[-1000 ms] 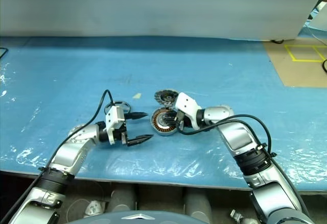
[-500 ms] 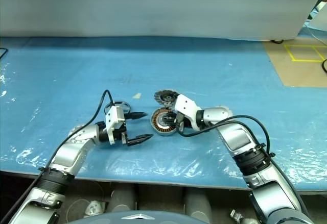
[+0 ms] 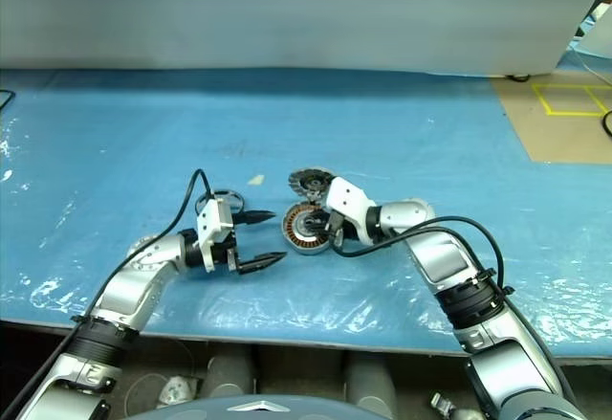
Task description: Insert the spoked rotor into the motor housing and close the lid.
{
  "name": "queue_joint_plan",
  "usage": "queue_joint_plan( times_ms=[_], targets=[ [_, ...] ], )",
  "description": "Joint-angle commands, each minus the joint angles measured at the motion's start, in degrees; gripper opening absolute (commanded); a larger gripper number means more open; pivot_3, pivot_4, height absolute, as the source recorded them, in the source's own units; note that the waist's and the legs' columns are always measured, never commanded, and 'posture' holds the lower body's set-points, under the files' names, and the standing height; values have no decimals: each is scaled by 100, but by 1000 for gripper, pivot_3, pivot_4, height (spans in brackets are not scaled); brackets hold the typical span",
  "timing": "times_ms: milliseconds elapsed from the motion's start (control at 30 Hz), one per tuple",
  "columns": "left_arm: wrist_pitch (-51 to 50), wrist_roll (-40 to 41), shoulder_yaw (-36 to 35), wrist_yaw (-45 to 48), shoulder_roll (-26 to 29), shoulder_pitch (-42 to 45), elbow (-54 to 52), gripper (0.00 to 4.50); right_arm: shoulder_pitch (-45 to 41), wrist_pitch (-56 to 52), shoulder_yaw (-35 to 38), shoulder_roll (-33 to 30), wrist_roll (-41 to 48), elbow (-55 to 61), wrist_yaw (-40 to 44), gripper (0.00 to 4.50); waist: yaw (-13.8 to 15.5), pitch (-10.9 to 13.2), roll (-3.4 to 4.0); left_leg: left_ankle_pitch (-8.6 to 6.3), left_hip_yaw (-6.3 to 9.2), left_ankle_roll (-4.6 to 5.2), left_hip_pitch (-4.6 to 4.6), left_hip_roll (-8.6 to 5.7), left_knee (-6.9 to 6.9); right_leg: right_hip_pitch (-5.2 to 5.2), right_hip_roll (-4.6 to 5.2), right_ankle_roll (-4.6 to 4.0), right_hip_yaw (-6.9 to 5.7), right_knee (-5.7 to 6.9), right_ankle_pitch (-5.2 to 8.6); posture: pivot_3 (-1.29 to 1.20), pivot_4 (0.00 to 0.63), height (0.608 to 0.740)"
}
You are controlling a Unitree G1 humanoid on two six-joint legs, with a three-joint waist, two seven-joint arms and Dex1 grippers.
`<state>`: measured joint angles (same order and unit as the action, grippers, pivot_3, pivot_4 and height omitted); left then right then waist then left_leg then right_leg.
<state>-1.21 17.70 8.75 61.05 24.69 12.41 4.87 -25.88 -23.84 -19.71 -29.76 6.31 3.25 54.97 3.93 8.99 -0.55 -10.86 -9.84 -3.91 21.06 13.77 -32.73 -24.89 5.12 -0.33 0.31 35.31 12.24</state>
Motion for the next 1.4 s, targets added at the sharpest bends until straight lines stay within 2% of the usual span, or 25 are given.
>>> queue_joint_plan(
  times_ms=[33,233,367,467,700,733,1100,1400],
  targets=[
    [42,27,-41,27,16,70,-127,4500,99,1,-46,-49,-45,39,59,1416,0,0,0,0,0,0,0,0,0,0,0,0,0,0,0,0,150,740],
    [41,0,-25,36,14,120,-72,4500,90,-115,197,117,231,129,4,3347,0,0,0,0,0,0,-3,0,-4,1,1,0,1,7,0,0,150,740],
    [46,-19,-13,26,3,131,-45,4500,12,-325,508,300,608,235,-23,3347,-3,0,0,0,0,0,-3,0,-5,-3,1,0,1,12,0,0,150,740],
    [55,-34,-4,9,-6,128,-32,4500,13,-279,490,330,592,194,-42,2701,0,0,0,0,0,0,0,-1,-5,-3,0,-1,1,12,0,0,150,740],
    [61,-53,5,-19,-16,102,-37,4500,40,-239,435,501,595,225,-162,254,-2,0,0,0,0,0,0,0,-5,-6,1,-1,0,12,0,0,150,740],
    [60,-55,6,-21,-15,100,-38,4500,54,-231,418,523,584,228,-173,45,-1,0,0,0,0,0,1,0,-5,-6,1,-1,0,12,0,0,150,740],
    [57,-87,0,-8,-7,110,-24,4500,147,-37,136,364,173,47,-190,45,-5,0,0,0,0,0,2,0,-5,-7,1,0,0,11,0,0,150,740],
    [47,-105,33,-11,-42,105,-32,4500,76,160,219,524,7,-299,-518,45,-4,0,0,0,0,0,-3,-1,-6,-6,1,0,1,16,0,0,150,740]
  ],
)
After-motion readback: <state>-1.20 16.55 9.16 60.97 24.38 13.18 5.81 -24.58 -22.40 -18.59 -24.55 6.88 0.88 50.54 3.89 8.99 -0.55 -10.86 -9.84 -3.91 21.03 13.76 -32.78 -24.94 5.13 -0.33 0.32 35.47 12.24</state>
